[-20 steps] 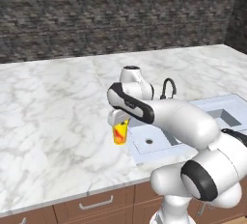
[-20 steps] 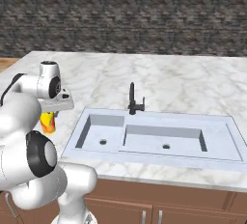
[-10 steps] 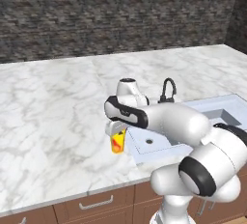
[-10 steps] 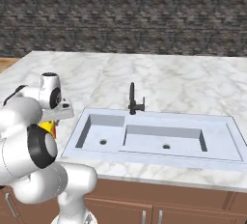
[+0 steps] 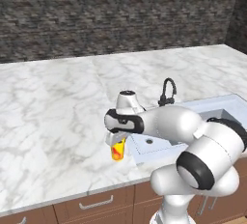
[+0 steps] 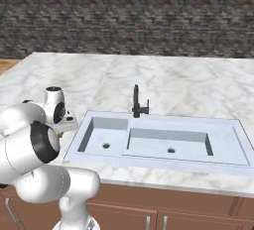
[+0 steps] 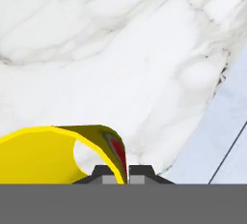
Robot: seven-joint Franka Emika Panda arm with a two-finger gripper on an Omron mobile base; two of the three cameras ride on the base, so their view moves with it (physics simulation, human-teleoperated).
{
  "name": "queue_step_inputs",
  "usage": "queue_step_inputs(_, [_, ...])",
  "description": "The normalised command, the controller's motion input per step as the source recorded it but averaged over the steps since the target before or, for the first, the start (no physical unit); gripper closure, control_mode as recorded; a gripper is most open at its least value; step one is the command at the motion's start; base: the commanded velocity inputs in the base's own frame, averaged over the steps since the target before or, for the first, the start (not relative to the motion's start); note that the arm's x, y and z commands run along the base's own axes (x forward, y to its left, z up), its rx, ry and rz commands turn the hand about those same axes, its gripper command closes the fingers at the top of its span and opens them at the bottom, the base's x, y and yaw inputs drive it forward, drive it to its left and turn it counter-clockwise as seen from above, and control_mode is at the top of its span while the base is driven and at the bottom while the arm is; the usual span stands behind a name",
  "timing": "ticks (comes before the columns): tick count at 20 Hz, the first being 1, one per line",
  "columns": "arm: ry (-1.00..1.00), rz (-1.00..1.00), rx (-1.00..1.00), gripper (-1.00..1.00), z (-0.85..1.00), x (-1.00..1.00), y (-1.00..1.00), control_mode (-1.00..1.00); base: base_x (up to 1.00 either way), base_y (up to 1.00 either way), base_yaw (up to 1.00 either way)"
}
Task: Pick the cup and bowl from the counter and place them on the counter next to the sink.
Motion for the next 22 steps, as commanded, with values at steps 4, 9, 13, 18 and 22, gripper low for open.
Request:
queue_step_inputs(4, [0.0,0.0,0.0,1.0,-0.42,-0.02,0.0,-1.0,0.0,0.0,0.0])
queue_step_inputs(9, [0.0,0.0,0.0,1.0,-0.31,-0.1,0.0,-1.0,0.0,0.0,0.0])
queue_step_inputs(13, [0.0,0.0,0.0,-1.0,0.0,0.0,0.03,-1.0,0.0,0.0,0.0])
queue_step_inputs(18, [0.0,0.0,0.0,-1.0,0.0,-0.03,0.0,-1.0,0.0,0.0,0.0])
queue_step_inputs(22, [0.0,0.0,0.0,-1.0,0.15,-0.01,0.0,-1.0,0.0,0.0,0.0])
